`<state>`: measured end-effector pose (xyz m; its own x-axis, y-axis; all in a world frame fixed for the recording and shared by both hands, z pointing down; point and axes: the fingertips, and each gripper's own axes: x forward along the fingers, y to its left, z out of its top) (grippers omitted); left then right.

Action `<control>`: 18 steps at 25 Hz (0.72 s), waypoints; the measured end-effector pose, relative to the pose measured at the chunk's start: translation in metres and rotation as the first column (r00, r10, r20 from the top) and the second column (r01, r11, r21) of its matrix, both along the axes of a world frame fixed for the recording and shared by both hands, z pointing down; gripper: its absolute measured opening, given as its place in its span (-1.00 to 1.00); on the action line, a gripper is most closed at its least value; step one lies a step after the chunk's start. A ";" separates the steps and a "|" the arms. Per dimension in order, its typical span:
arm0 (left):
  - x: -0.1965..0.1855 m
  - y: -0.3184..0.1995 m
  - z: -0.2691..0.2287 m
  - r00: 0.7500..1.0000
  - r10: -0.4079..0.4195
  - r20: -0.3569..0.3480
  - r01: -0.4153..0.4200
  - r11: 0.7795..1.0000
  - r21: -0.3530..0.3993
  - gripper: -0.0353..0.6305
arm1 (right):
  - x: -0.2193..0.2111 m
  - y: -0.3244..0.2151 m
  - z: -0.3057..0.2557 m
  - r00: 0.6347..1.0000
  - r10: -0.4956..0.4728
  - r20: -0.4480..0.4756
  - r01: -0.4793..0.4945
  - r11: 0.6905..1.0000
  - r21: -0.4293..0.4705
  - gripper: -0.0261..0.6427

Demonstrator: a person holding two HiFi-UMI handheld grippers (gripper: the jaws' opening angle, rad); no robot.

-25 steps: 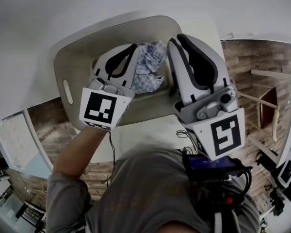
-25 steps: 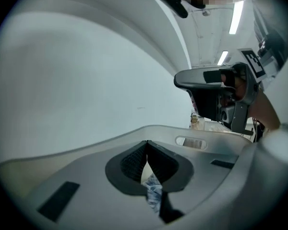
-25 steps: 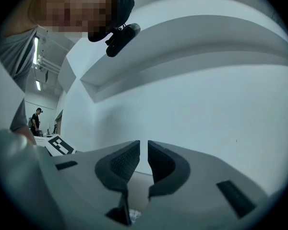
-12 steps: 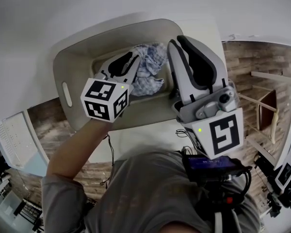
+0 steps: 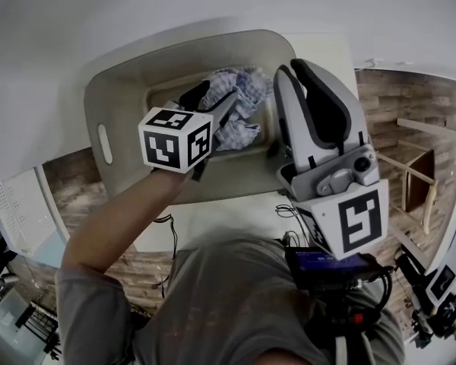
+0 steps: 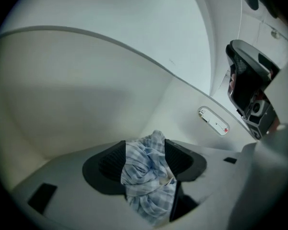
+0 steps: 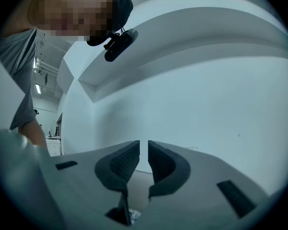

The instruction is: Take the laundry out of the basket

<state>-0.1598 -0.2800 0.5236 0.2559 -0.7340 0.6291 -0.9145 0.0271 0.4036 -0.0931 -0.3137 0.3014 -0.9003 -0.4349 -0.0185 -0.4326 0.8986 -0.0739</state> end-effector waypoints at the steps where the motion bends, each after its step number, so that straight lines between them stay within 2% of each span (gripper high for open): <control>1: -0.001 0.000 0.004 1.000 0.001 0.010 -0.001 1.000 -0.012 -0.14 | 0.001 -0.001 -0.001 1.000 0.002 0.004 -0.002 1.000 -0.001 -0.75; 7: -0.004 0.000 0.023 0.999 -0.017 0.048 0.020 0.997 -0.072 -0.12 | 0.007 -0.003 -0.006 1.000 0.005 0.025 -0.004 1.000 -0.012 -0.75; 12: -0.013 -0.008 0.036 0.993 -0.013 0.117 0.023 0.996 -0.085 -0.12 | 0.009 -0.008 -0.009 0.999 0.014 0.040 -0.013 1.000 -0.019 -0.75; 18: -0.013 -0.012 0.048 0.992 -0.013 0.126 0.022 0.997 -0.077 -0.11 | 0.010 -0.010 -0.006 0.999 0.015 0.037 -0.014 1.000 -0.022 -0.74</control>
<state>-0.1723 -0.2915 0.5719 0.1589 -0.6848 0.7112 -0.9569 0.0706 0.2818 -0.0826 -0.3240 0.2957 -0.8929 -0.4482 -0.0425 -0.4417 0.8904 -0.1100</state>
